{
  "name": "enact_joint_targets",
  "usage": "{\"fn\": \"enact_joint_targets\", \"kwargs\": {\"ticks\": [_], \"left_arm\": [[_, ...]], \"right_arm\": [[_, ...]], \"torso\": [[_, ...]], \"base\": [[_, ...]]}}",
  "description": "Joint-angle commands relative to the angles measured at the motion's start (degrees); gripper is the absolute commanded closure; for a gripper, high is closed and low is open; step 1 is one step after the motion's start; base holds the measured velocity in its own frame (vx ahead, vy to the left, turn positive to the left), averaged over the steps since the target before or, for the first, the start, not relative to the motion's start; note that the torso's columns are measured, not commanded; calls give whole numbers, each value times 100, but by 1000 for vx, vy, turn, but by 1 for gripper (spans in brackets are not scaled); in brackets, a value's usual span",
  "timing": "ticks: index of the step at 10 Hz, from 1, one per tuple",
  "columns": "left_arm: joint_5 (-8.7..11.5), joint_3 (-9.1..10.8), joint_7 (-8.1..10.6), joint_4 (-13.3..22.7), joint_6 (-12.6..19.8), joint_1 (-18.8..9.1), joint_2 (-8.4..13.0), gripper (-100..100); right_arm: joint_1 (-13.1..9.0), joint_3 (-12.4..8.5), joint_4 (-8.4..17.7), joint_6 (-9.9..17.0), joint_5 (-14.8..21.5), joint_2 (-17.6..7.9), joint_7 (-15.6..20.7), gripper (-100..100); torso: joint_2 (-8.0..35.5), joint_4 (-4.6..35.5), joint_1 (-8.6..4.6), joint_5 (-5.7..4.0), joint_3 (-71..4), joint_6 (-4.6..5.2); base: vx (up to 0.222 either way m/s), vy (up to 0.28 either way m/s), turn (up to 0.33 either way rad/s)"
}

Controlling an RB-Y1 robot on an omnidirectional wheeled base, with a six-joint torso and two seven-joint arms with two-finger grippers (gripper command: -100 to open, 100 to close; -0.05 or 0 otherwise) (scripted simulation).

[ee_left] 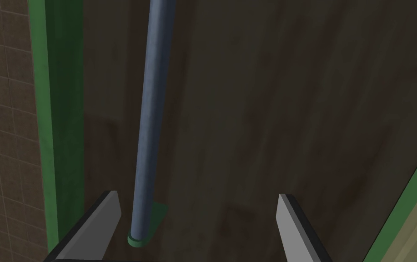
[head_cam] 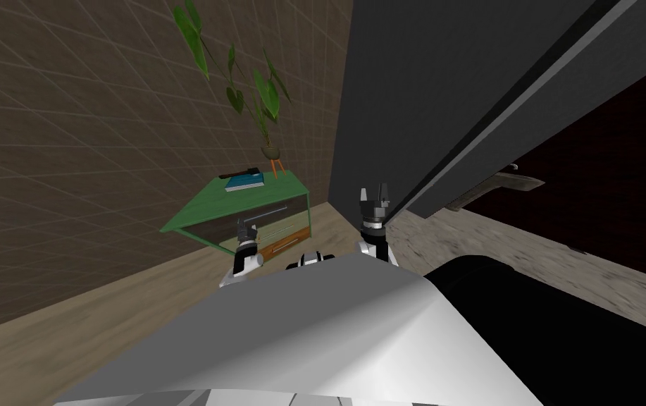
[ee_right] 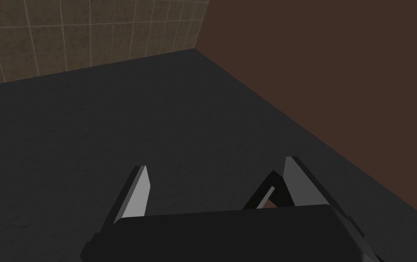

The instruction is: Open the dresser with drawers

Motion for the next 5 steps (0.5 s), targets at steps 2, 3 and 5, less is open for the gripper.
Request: {"fn": "enact_joint_targets", "kwargs": {"ticks": [2, 3, 5], "left_arm": [[107, 21, 35, 476, -59, -445, 200, -100], [107, 21, 35, 574, -59, -445, 200, -100], [211, 41, 76, 1028, -124, -869, 401, -100]], "right_arm": [[0, 0, 0, 0, 0, 0, 0, 0], [0, 0, 0, 0, 0, 0, 0, 0], [0, 0, 0, 0, 0, 0, 0, 0]], "torso": [[8, 3, -7, -2, 5, 1], [-1, 0, 0, 0, -1, 0], [7, 2, -5, -2, 2, 1]], "base": [[-42, -29, 0], [-5, -5, -1], [-53, -34, 1]]}}
